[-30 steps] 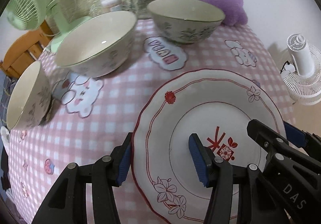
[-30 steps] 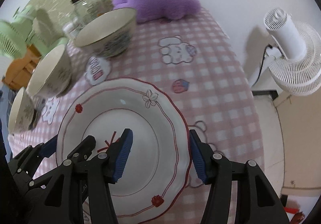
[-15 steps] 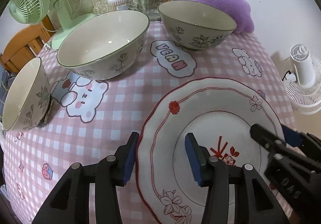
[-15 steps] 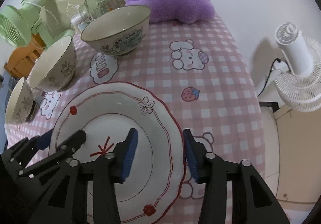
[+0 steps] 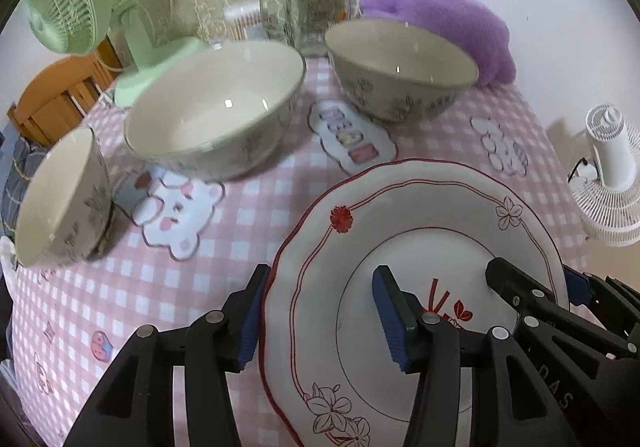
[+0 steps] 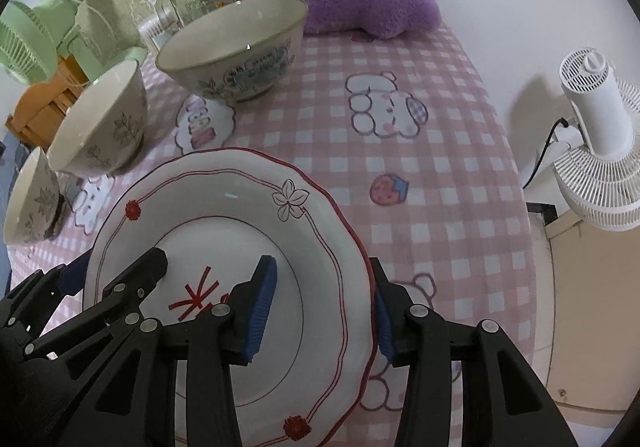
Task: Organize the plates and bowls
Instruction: 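Lift the red-patterned plate with both tools and carry it over the yellow-flower plates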
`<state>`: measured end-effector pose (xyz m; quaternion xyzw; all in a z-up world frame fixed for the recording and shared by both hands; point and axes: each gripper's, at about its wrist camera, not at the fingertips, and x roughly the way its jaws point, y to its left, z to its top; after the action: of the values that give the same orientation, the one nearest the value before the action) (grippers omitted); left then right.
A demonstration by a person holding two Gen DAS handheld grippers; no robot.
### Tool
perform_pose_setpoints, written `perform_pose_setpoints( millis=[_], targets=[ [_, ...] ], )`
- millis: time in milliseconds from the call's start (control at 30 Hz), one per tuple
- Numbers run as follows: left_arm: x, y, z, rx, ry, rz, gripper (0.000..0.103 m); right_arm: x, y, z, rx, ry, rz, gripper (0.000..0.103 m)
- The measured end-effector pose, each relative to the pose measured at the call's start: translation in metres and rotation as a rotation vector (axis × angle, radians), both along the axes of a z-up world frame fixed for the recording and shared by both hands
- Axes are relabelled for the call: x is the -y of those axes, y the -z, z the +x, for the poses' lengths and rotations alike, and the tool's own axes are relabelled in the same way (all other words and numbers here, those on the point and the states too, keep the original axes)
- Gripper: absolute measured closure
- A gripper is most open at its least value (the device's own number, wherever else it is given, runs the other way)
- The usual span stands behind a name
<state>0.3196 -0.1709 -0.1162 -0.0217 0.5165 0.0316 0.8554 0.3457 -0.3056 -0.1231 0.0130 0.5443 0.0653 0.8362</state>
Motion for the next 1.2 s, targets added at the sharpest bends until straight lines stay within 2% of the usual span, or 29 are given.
perform_pose_setpoints(
  millis=[233,467,567,933,1200],
  targets=[
    [-0.011,-0.031,-0.002,0.055,0.001,0.004,0.052,-0.009,-0.031,0.002,0.056,0.002,0.014,0.054],
    [-0.026,-0.065,-0.023,0.124,0.037,-0.020,0.052,-0.021,-0.067,-0.017,0.107,0.033,0.003,0.055],
    [-0.027,-0.078,-0.036,0.149,0.073,-0.005,0.052,-0.027,-0.085,-0.033,0.123,0.063,-0.017,0.055],
    [-0.036,-0.114,-0.099,0.180,0.258,-0.068,0.052,-0.035,-0.132,-0.120,0.152,0.215,-0.072,0.054],
    [-0.033,-0.117,-0.135,0.166,0.327,-0.100,0.052,-0.031,-0.139,-0.174,0.140,0.286,-0.091,0.055]
  ],
)
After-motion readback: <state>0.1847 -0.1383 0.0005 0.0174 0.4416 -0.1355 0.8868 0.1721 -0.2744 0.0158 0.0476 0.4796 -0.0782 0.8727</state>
